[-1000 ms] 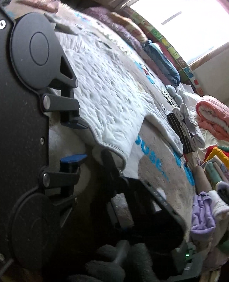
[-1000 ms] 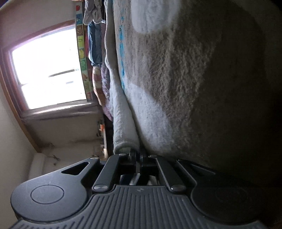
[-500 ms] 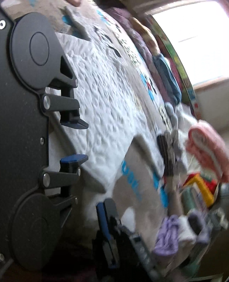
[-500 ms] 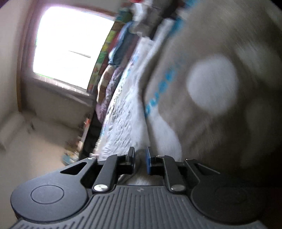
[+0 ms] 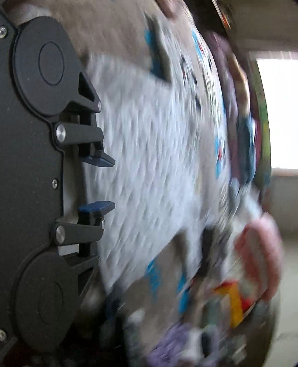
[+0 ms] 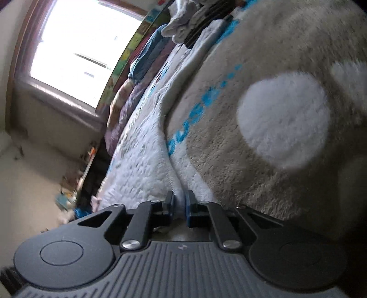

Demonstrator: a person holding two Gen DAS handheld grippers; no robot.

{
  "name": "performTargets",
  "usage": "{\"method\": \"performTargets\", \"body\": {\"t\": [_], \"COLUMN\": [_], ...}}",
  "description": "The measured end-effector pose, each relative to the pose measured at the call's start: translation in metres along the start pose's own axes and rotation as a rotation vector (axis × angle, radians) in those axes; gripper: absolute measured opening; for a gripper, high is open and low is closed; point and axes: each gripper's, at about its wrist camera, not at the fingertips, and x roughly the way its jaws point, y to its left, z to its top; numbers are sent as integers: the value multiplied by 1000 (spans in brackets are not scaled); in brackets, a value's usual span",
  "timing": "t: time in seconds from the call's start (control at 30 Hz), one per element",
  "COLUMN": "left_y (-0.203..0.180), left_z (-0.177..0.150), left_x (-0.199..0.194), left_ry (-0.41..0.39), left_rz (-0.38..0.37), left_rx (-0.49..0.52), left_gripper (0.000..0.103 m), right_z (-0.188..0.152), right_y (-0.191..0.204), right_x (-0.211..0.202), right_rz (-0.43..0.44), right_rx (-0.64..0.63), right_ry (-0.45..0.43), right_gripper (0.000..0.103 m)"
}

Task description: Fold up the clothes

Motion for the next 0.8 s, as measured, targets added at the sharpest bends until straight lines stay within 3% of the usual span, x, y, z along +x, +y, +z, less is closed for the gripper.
{"method": "performTargets", "body": {"t": [0.07,0.1,0.17,0.33,0.37,0.43,0.57,0.63,0.7,0.8], "left_y": [30,45,78,130,134,138,146,155,163,172], "left_z": [2,2,2,-9,-14,-25,-45,-57,-65,-65], "left_x": [-10,-14,-17,-2,4,11,5,1,3,-1], "left_ry": [-52,-70,-72,-25,-13,23,27,27,63,75], "left_rz": [63,94,122,16,-27,-119,-286,-313,-251,-242], "left_rx": [-105,-159,-289,-584,-634,-780,-1085,-1212,-1215,-1207], "left_gripper": [40,49,50,50,49,13,9,9,9,11], "right_z": [-4,-5,-9,-12,-14,-14,-15,-15,-16,-15], "right_y": [0,1,3,9,9,8,-4,-4,0,13], "right_x": [-3,-3,-2,4,6,8,6,7,5,-4], "right_rz": [9,15,13,16,21,39,81,73,51,23], "right_rx": [-5,-4,-7,-14,-7,17,98,97,68,-16], "right_ry": [-2,-5,-6,-8,-5,1,5,7,6,-31], "right_gripper": [11,11,11,12,11,10,8,7,8,15]}}
